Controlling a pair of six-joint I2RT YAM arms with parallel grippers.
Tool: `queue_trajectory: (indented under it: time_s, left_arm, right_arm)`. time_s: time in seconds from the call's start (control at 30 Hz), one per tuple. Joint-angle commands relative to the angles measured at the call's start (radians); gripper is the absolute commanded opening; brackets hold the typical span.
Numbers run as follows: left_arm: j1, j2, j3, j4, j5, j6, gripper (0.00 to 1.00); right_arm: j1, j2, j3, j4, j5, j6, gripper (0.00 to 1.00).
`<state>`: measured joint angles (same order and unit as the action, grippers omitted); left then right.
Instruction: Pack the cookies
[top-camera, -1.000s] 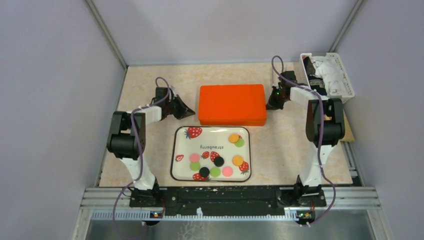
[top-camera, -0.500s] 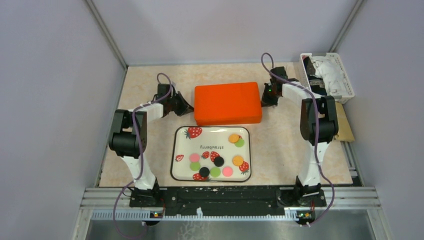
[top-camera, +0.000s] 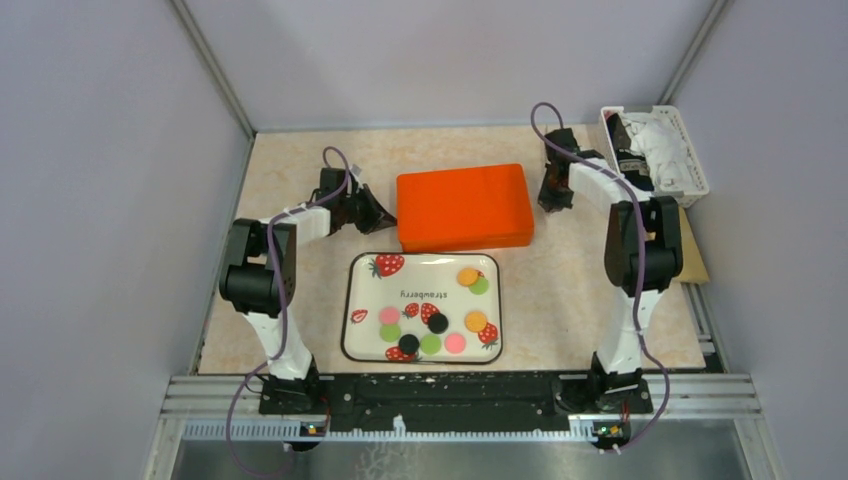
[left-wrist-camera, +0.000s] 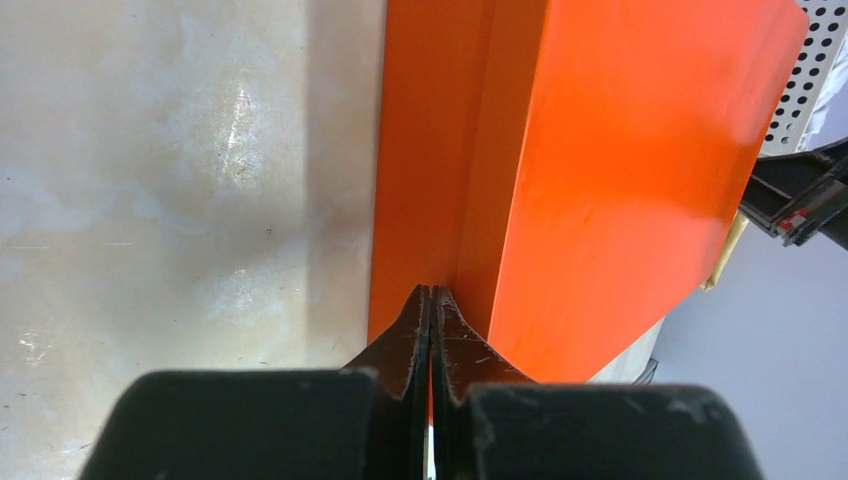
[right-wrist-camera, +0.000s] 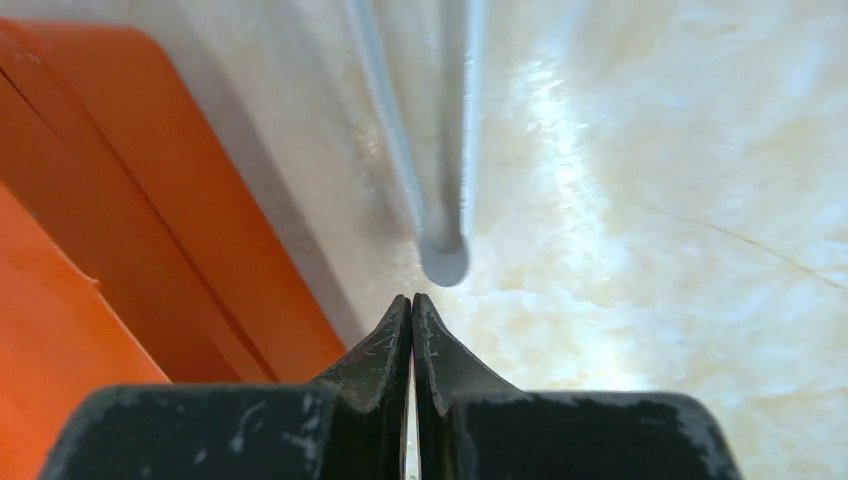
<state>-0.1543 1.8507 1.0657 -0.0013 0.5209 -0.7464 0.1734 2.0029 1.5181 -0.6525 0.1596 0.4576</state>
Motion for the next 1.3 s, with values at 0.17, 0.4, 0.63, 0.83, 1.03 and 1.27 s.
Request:
queue_trajectory:
  time_s: [0.17, 0.4, 0.63, 0.83, 1.03, 1.27]
  left_arm:
    - [-0.007, -0.009, 0.002, 0.038, 0.053, 0.002, 0.00]
    - [-0.007, -0.006, 0.019, 0.030, 0.055, 0.003, 0.00]
    - [-0.007, 0.002, 0.020, 0.032, 0.062, 0.002, 0.00]
    - [-0.007, 0.007, 0.022, 0.034, 0.063, 0.001, 0.00]
    - [-0.009, 0.005, 0.020, 0.034, 0.062, -0.001, 0.00]
    - [-0.011, -0.006, 0.022, 0.034, 0.062, 0.003, 0.00]
  right_arm:
    - [-0.055, -0.078, 0.001, 0.013, 0.005, -0.009, 0.00]
    - [-0.105, -0.066, -0.112, 0.172, -0.324, -0.021, 0.00]
    - [-0.099, -0.192, -0.087, 0.126, -0.123, -0.033, 0.00]
    - [-0.021, -0.300, -0.009, 0.059, 0.067, -0.055, 0.00]
    - [0.119, -0.287, 0.112, -0.001, 0.076, -0.117, 0.00]
    - [0.194, -0.168, 0.175, -0.039, 0.063, -0.127, 0.00]
